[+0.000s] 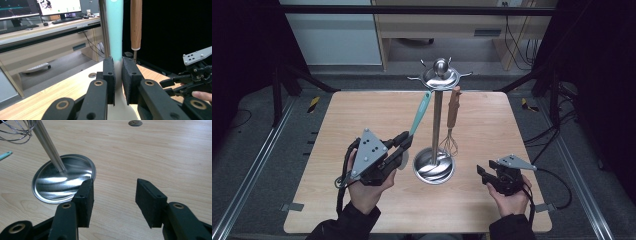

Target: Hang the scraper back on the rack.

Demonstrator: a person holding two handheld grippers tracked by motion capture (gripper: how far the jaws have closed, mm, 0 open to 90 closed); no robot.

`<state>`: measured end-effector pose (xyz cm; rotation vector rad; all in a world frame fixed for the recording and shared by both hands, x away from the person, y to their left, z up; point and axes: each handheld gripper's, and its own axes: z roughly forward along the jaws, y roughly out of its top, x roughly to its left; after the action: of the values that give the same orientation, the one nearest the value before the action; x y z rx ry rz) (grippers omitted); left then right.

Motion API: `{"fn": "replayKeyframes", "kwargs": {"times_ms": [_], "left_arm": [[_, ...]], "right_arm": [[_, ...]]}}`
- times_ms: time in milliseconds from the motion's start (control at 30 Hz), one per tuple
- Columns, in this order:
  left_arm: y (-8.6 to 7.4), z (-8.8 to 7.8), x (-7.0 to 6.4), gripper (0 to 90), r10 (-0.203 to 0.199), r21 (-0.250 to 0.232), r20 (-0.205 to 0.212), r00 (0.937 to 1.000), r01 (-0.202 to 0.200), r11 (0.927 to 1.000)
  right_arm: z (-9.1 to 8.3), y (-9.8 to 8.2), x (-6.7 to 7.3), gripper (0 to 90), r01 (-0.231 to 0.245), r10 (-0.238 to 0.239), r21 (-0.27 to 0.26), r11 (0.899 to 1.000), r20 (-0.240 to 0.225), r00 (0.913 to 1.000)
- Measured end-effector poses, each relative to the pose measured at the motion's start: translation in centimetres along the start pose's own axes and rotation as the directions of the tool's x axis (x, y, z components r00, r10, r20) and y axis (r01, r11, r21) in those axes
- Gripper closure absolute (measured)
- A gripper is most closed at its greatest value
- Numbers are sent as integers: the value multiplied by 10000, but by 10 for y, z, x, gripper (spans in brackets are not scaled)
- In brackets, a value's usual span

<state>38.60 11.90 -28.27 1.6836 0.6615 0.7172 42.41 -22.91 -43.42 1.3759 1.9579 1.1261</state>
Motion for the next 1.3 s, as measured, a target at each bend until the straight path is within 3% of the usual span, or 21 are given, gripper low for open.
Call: {"fn": "replayKeyframes", "kwargs": {"times_ms": [433,933,1133,1300], "left_arm": [[-3,17,-4,810,-78,109,-175,9998,80,9999],[-4,23,0,811,-25,151,-33,10000,26,9999],[-9,21,6,797,-5,248,41,10000,4,9997],[-22,16,19,766,-45,583,83,10000,40,9983]], "right_arm": [[0,0,0,493,3,-3,-3,10000,-18,10000],[-1,1,0,493,-75,75,-12,10000,-57,10000],[-2,1,-1,493,-49,49,-40,10000,-47,10000],[-3,1,-2,496,-68,68,-74,9999,-54,10000]]}}
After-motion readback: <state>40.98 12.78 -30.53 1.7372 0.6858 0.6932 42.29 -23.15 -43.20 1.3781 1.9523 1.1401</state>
